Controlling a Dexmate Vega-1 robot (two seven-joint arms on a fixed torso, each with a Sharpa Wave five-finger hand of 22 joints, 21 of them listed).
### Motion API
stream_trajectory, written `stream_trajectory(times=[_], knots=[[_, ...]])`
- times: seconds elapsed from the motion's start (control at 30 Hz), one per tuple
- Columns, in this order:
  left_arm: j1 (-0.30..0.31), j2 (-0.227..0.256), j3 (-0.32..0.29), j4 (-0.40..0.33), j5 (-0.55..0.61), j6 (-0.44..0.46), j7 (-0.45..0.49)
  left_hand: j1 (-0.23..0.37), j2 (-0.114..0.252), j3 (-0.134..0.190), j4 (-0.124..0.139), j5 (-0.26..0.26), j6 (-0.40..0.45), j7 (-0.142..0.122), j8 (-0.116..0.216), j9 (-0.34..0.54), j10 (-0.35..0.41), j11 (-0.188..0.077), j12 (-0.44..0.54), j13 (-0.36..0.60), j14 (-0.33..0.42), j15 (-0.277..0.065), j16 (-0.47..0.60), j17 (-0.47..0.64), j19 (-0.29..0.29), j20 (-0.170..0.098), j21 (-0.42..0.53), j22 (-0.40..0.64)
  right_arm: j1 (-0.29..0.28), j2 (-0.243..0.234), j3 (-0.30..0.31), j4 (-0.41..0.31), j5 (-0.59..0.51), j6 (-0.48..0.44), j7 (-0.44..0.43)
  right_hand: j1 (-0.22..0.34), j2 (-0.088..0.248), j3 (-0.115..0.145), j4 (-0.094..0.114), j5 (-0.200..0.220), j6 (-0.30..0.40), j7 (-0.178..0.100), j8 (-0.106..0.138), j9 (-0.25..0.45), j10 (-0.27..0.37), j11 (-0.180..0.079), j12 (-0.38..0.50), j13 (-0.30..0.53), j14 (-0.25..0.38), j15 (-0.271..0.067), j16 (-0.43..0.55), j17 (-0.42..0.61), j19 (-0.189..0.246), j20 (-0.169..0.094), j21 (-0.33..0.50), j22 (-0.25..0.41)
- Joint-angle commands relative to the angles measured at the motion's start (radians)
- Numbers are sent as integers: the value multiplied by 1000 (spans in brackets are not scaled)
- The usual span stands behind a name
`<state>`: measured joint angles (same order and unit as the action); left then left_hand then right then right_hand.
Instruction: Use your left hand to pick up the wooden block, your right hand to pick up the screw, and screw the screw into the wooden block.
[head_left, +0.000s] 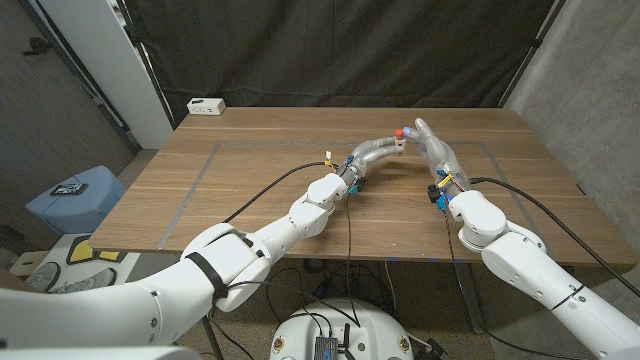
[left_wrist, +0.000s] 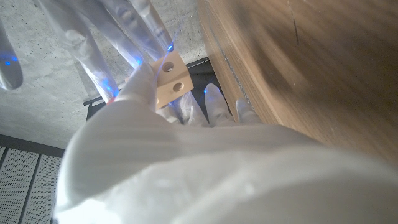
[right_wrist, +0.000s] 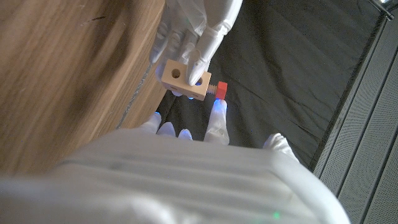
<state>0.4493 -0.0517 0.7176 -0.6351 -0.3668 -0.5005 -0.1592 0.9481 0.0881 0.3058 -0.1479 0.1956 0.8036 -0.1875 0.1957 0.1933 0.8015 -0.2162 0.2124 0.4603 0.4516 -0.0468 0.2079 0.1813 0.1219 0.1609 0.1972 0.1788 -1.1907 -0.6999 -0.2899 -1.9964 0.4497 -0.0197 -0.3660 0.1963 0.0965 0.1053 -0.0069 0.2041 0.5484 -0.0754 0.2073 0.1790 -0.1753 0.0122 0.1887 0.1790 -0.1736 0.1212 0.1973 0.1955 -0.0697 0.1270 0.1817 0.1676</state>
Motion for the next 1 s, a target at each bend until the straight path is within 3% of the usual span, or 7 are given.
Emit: stream_trajectory(times=[0.03, 1.0], knots=[[2, 2, -5, -2, -9, 3, -10, -5, 4, 4, 5, 3, 5, 6, 6, 4, 6, 0, 6, 10, 12, -39, -1, 2, 0, 4, 8, 5, -5, 0, -12, -15, -6, -18, -6, -3, 4, 8, 4, 10, 12, 1, 5, 4, -61, -8, 6, 2, -148, -9, 4, 1, 1, 12, 9, 3], [-14, -1, -10, 28, -15, -5, -32, -14, 5, 6, 5, 1, 11, 15, 7, 4, 9, 4, 8, 12, 15, -34, -1, 2, 2, 6, 8, 5, -20, 0, -15, -48, -14, -36, -27, -4, 8, 12, 2, 10, 42, -9, 7, 4, -44, -15, 10, 2, -144, -10, 5, 1, 1, 12, 9, 3]])
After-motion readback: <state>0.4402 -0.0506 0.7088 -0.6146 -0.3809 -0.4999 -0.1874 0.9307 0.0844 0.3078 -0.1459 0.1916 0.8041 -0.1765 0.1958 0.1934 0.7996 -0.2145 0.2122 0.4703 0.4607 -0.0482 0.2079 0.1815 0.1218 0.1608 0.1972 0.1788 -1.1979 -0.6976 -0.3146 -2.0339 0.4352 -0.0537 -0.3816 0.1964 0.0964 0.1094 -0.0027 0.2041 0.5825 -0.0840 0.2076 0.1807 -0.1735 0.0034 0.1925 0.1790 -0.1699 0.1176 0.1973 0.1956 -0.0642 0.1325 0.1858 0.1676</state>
